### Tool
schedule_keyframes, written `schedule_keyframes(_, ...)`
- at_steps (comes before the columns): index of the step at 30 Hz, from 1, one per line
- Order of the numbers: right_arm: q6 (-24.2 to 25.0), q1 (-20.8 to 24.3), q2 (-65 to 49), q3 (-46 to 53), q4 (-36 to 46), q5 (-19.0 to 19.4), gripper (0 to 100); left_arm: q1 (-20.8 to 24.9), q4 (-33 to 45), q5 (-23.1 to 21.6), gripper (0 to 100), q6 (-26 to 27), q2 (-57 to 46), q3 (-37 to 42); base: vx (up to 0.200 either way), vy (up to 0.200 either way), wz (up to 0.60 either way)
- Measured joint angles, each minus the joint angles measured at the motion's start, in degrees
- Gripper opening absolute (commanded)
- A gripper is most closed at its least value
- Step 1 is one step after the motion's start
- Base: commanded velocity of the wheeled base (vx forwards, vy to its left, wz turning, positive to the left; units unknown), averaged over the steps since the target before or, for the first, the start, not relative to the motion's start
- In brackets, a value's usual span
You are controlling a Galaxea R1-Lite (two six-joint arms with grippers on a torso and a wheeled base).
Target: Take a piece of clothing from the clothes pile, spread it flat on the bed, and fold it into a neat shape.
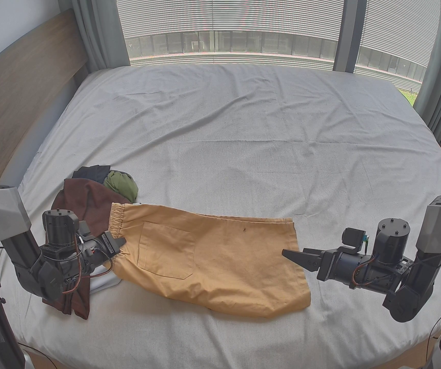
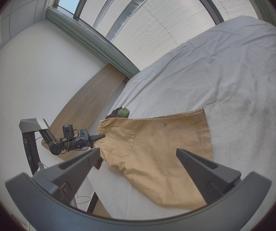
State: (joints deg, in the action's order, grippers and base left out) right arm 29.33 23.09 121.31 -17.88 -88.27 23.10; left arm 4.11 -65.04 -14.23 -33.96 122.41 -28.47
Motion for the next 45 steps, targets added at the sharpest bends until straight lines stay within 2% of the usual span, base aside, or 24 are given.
schedule_keyframes(6, 0.01, -0.05, 0.11, 0.00, -0.02, 0.02, 100, 2.85, -0.07, 0.35, 0, -0.17, -1.18, -0.26, 0.000, 0.000, 0.00)
schedule_keyframes(24, 0.01, -1.05, -0.20, -0.05, -0.05, 0.24, 100, 16.51, 0.41, 1.78, 0, -0.93, -3.78, -5.44, 0.000, 0.000, 0.00)
schedule_keyframes(34, 0.04, -1.46, -0.48, -0.22, -0.02, 0.27, 100, 23.50, 1.93, 4.82, 0, -1.54, -2.21, -10.40, 0.000, 0.000, 0.00)
schedule_keyframes(45, 0.09, -2.58, -1.00, -0.59, -0.02, 0.24, 100, 28.14, 2.11, 5.03, 0, -2.68, 2.27, -15.85, 0.000, 0.000, 0.00)
